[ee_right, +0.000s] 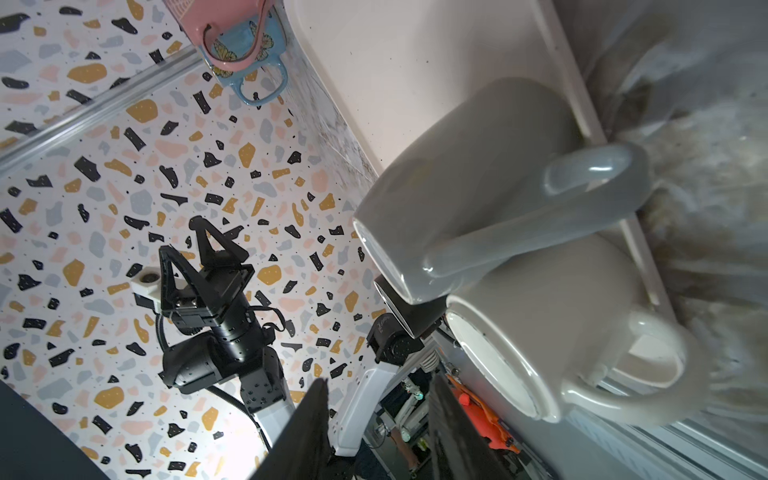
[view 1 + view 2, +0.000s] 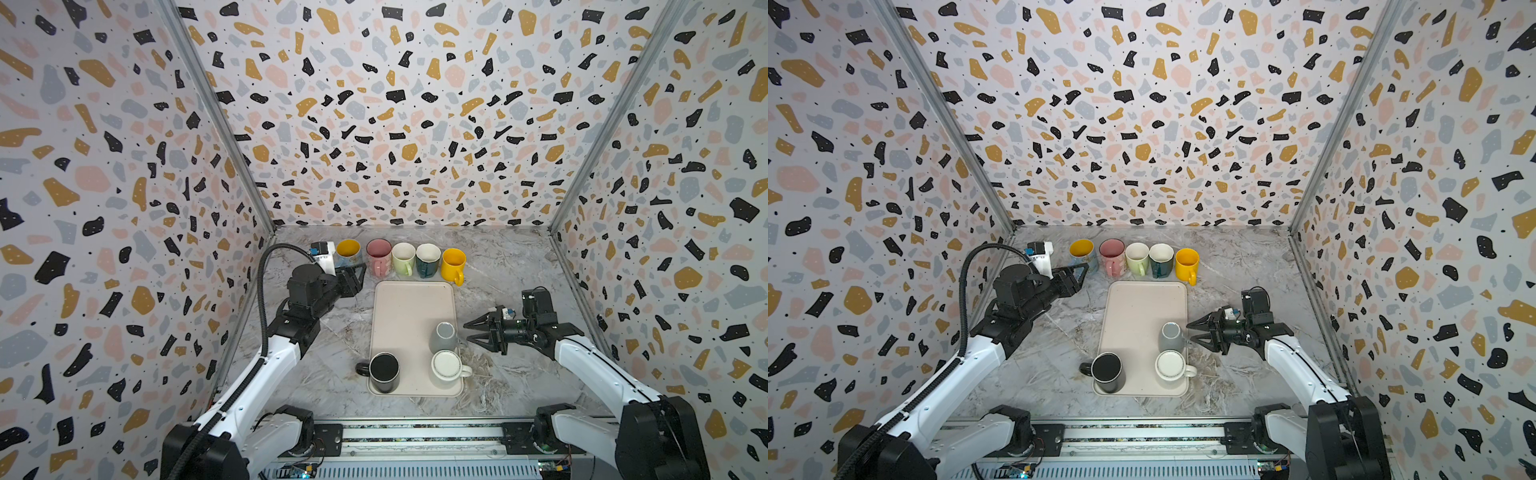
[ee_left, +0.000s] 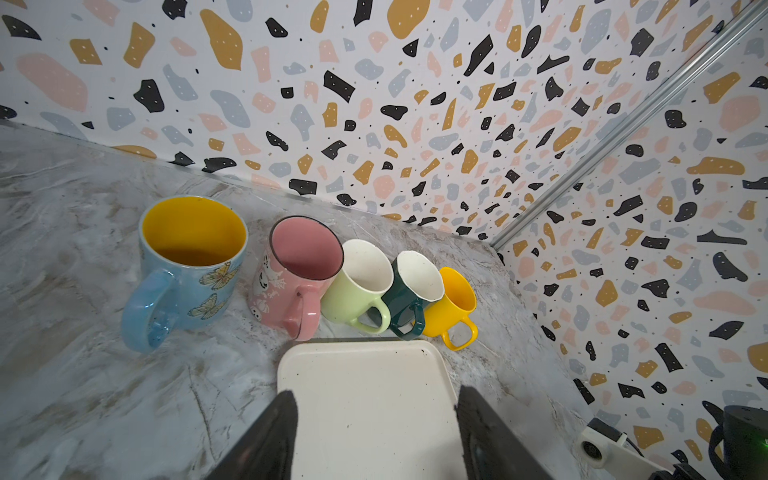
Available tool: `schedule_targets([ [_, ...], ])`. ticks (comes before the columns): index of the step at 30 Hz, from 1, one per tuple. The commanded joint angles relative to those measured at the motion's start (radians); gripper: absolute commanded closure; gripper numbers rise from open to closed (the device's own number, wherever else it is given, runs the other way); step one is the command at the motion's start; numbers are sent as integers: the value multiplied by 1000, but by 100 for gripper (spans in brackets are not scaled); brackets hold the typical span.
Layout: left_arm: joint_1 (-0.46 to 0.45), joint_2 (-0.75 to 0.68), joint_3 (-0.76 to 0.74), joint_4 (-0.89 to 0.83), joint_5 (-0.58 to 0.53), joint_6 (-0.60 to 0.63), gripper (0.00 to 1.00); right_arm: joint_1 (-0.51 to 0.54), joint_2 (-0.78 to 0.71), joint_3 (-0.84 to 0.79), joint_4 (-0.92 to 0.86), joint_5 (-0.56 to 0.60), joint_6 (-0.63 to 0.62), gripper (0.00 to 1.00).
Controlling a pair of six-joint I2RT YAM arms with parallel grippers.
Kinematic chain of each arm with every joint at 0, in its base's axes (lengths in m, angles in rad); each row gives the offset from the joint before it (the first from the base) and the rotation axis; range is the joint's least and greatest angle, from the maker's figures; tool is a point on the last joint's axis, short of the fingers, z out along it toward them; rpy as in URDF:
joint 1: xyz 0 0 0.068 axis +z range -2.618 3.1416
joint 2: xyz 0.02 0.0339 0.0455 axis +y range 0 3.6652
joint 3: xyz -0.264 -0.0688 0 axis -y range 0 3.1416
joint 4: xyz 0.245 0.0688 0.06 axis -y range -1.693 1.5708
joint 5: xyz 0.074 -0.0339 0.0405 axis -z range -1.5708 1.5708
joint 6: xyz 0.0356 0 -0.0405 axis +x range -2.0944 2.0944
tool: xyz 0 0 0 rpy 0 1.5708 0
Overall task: Turn the mug right side up
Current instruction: 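Move the right gripper over the upside-down grey mug on the tray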
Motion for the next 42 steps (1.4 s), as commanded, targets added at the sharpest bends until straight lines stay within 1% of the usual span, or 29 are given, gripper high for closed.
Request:
schedule_targets([
  [1,4,-13,-9,21,-23,22,37,-13,-18,-57,137,9,156,60],
  [3,5,-8,-14,22,-30,22,37,-21,-31,-106,229,34,245,61],
  [5,4,-2,-15,19,-35,25,37,-23,-44,-142,284,60,315,61],
  [12,5,26,-1,18,-49,38,37,-33,-28,-189,352,80,403,60],
  [30,5,77,8,23,-63,42,37,-25,46,-161,320,118,407,58],
  [42,4,87,8,22,-64,47,37,3,112,-157,396,126,435,57],
])
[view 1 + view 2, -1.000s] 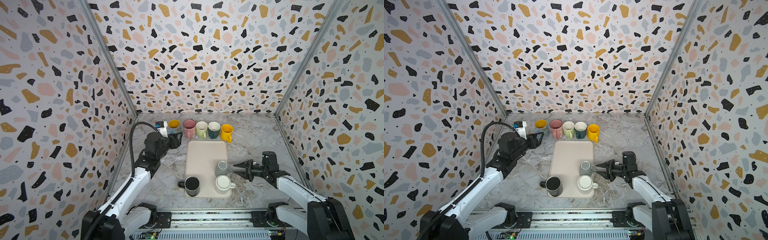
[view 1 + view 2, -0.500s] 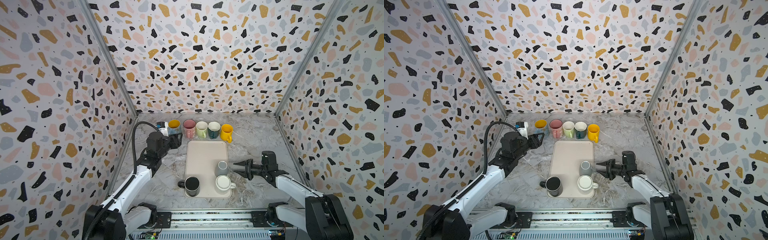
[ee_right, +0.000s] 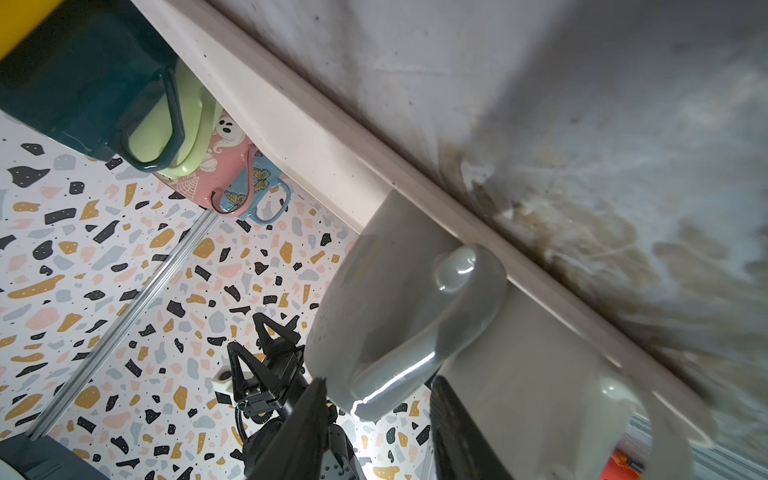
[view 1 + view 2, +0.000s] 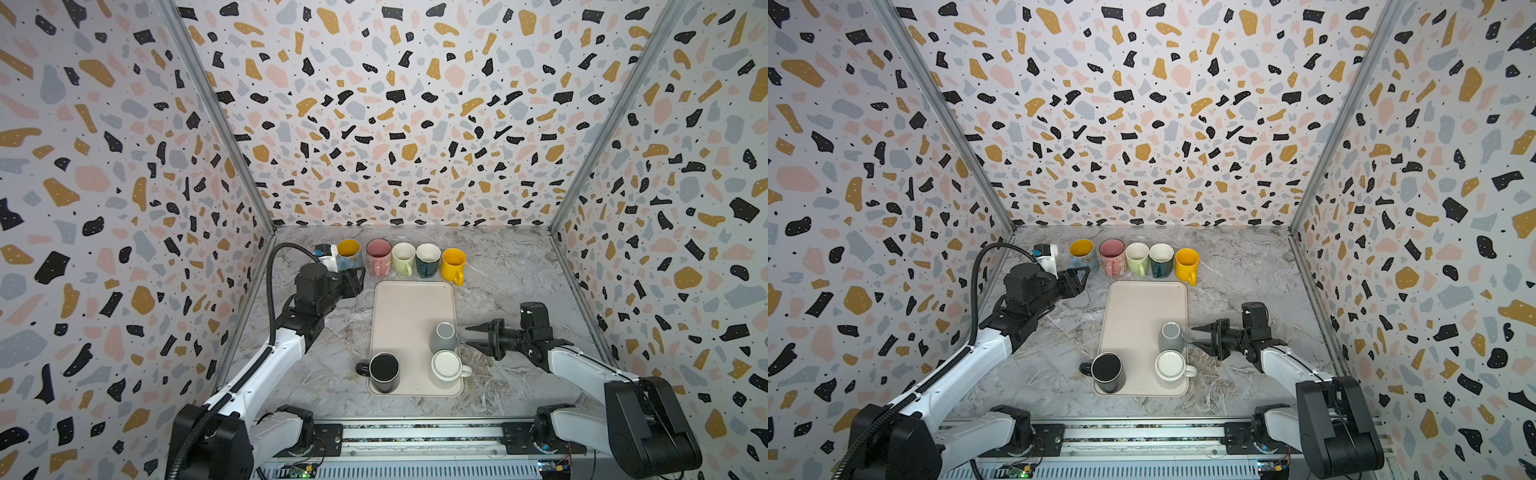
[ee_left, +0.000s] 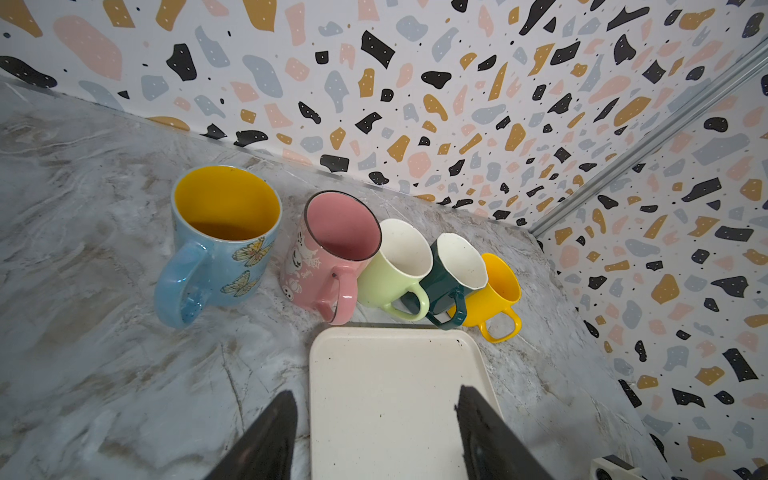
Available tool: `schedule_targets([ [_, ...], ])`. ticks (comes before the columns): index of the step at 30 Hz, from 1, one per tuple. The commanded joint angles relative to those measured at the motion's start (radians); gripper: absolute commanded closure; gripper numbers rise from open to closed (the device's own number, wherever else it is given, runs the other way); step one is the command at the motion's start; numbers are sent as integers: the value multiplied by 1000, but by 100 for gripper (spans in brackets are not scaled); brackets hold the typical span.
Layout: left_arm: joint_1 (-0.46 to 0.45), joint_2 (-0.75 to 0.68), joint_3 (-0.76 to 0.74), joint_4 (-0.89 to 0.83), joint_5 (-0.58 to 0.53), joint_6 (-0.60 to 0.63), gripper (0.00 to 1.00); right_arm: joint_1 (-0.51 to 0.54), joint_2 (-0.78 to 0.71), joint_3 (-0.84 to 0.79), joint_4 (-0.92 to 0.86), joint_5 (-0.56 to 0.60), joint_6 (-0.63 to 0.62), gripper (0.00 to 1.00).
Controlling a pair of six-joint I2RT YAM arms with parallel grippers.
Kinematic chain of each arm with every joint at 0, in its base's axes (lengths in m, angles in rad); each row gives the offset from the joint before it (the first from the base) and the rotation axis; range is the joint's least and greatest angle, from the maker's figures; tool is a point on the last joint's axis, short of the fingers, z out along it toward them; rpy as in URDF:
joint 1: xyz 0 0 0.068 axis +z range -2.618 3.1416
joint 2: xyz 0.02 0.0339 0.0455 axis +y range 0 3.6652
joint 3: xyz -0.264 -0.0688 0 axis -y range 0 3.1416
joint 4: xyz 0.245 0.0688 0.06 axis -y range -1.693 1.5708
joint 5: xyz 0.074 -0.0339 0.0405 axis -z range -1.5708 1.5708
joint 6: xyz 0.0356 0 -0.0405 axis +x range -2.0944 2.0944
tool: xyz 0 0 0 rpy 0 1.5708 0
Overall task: Turn the mug right side up
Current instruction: 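Move the right gripper over the upside-down grey mug on the tray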
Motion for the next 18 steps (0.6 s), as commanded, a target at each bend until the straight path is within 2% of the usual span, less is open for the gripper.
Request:
schedule_targets([
  [1,4,7,12,27,-11,23,37,18,25,35,35,5,12,57],
  [18,6,10,6,26,-24,32,38,68,150,83,133,8,33,57],
])
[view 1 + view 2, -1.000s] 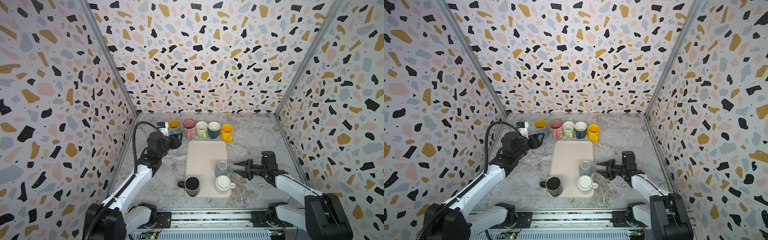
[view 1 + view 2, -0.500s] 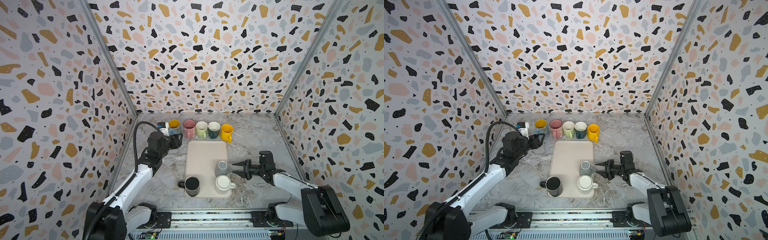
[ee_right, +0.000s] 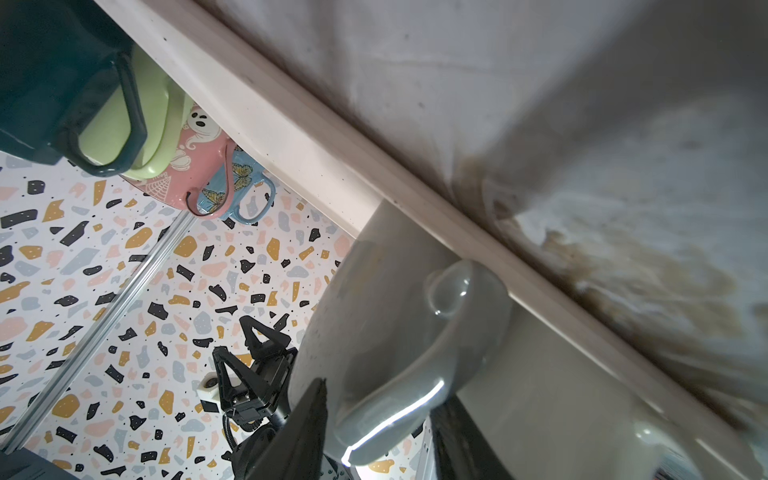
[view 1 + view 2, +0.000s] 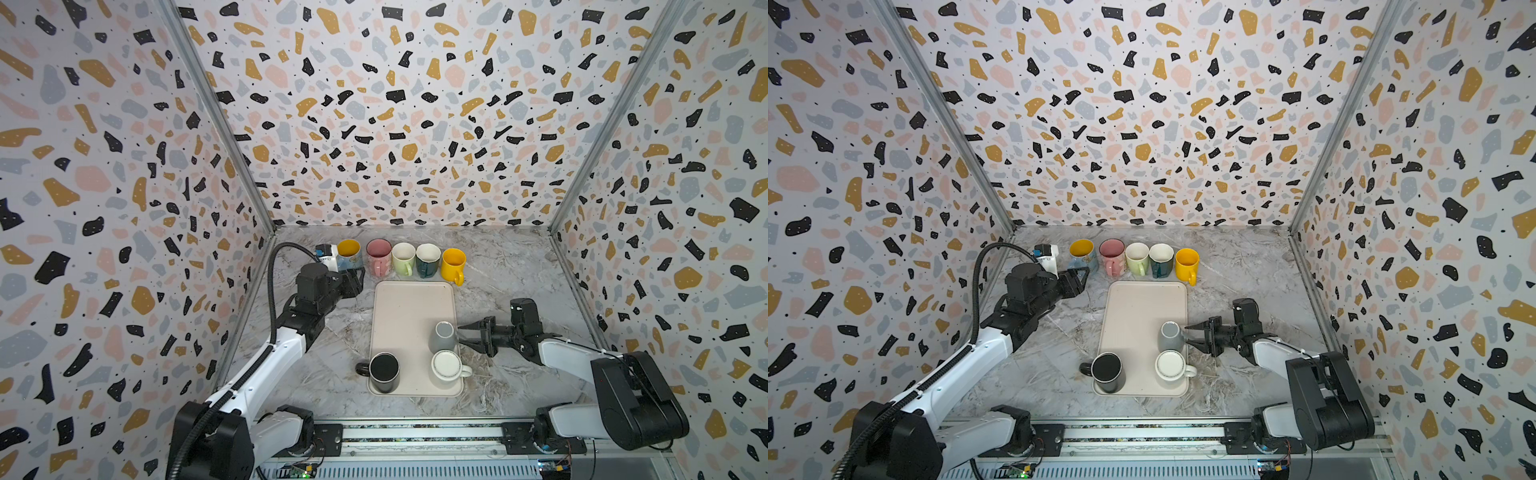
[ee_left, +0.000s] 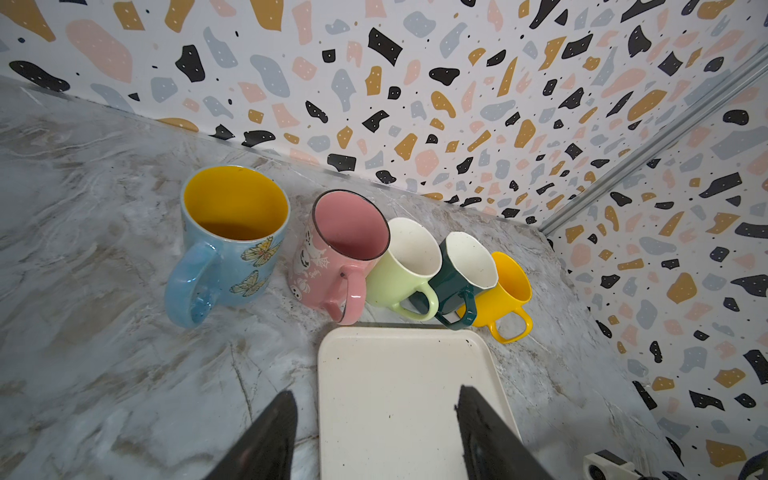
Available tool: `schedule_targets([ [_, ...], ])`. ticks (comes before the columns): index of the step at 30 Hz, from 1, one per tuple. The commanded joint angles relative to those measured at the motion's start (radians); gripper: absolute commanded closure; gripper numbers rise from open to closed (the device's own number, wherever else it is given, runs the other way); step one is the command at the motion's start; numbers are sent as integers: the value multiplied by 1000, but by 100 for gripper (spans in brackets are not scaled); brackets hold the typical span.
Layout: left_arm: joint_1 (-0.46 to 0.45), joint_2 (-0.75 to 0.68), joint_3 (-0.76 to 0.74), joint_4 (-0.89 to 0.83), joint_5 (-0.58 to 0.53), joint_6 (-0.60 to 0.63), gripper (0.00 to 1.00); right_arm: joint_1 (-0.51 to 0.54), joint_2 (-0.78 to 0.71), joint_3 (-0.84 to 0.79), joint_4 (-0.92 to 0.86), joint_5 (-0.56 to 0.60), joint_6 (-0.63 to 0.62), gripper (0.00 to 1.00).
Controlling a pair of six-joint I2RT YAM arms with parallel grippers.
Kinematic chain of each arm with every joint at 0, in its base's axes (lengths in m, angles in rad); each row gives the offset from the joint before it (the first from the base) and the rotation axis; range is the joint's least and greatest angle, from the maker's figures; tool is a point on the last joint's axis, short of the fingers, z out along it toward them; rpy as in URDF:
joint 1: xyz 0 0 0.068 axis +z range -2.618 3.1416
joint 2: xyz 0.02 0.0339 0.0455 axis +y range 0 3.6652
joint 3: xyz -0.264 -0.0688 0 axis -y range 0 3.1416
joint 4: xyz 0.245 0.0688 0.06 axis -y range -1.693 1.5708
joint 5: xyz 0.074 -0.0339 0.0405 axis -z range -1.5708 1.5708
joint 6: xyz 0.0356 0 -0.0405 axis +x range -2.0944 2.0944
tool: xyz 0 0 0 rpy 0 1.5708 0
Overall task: Turn the mug right side up
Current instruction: 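Move the right gripper over the upside-down grey mug on the tray, then lower the right gripper and close it on the grey mug's handle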
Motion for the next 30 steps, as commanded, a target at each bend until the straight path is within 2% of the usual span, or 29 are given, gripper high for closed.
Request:
schedule_targets([
  [1,4,-1,6,26,-7,17,37,14,18,42,49,7,18,57],
  [15,6,3,7,23,-8,18,38,20,81,61,121,45,39,65],
  [30,6,7,9,20,-9,23,38,19,175,137,162,29,13,63],
])
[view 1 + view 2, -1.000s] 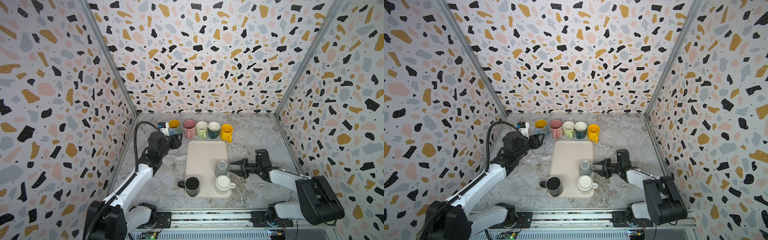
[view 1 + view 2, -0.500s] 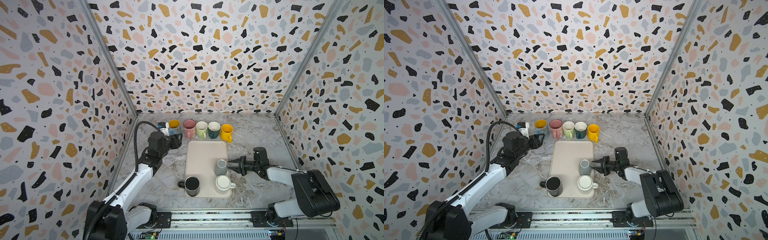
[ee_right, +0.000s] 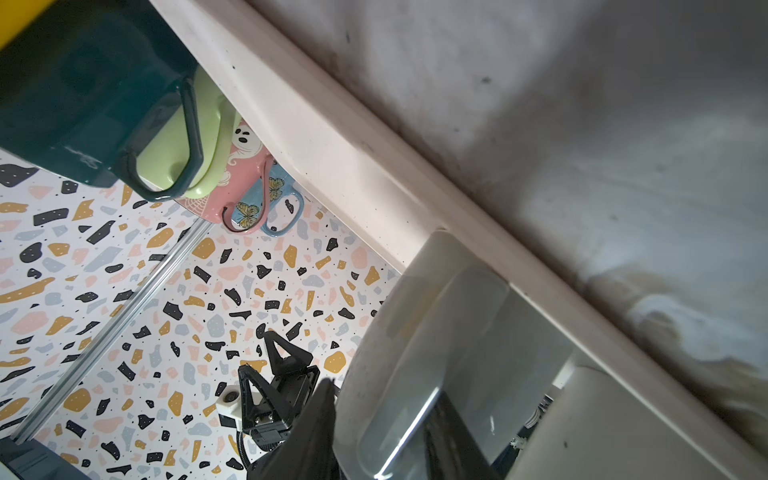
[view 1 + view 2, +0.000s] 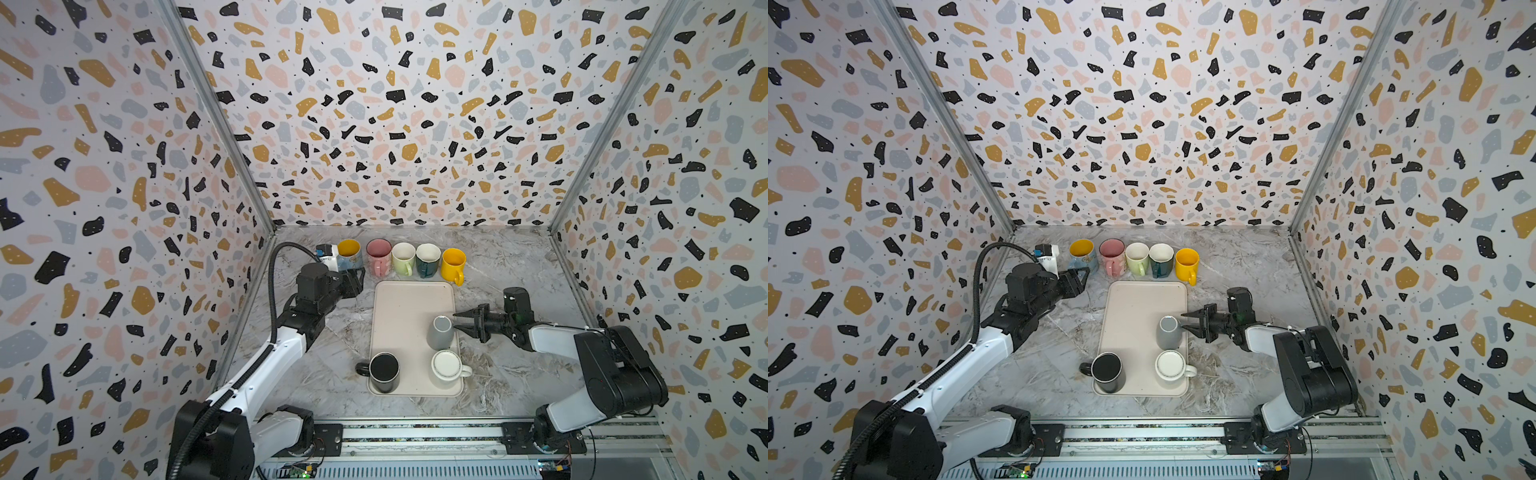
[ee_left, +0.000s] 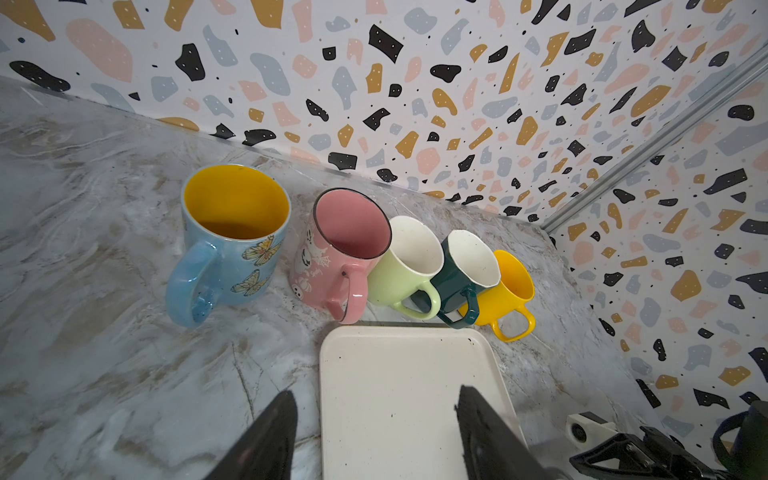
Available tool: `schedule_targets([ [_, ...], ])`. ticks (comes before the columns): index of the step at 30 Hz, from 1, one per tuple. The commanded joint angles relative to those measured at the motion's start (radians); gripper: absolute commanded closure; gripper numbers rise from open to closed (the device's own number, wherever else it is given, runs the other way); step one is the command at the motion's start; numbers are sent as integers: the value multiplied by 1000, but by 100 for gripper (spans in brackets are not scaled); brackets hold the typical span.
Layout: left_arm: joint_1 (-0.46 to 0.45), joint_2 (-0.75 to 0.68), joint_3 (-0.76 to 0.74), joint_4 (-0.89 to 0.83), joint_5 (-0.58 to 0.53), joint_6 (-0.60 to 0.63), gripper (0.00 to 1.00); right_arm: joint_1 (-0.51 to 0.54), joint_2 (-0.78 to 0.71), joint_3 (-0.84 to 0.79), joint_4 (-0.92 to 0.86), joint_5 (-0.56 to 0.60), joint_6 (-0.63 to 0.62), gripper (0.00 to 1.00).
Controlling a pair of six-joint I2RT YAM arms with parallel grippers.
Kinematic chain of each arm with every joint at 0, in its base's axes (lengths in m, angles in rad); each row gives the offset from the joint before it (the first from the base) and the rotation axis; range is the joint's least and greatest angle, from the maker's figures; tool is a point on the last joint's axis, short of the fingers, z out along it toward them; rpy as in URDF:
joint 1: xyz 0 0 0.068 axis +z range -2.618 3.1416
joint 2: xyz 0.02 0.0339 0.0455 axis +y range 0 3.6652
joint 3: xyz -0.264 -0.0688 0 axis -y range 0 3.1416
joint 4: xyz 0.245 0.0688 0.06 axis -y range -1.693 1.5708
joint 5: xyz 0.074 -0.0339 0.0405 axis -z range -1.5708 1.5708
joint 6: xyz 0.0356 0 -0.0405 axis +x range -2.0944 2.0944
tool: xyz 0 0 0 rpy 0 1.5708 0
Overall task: Turn the mug right side up
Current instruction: 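Lower the right gripper and close it on the grey mug's handle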
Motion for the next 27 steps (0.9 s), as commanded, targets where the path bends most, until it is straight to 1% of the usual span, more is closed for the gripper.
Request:
schedule_targets([
  [1,6,2,9,20,-9,17,37,5,11,34,17,-8,-16,63],
  [12,7,3,7,20,-11,17,37,5,44,58,27,-8,-26,64],
  [27,8,3,7,15,-13,20,37,20,112,97,78,-16,-21,78],
])
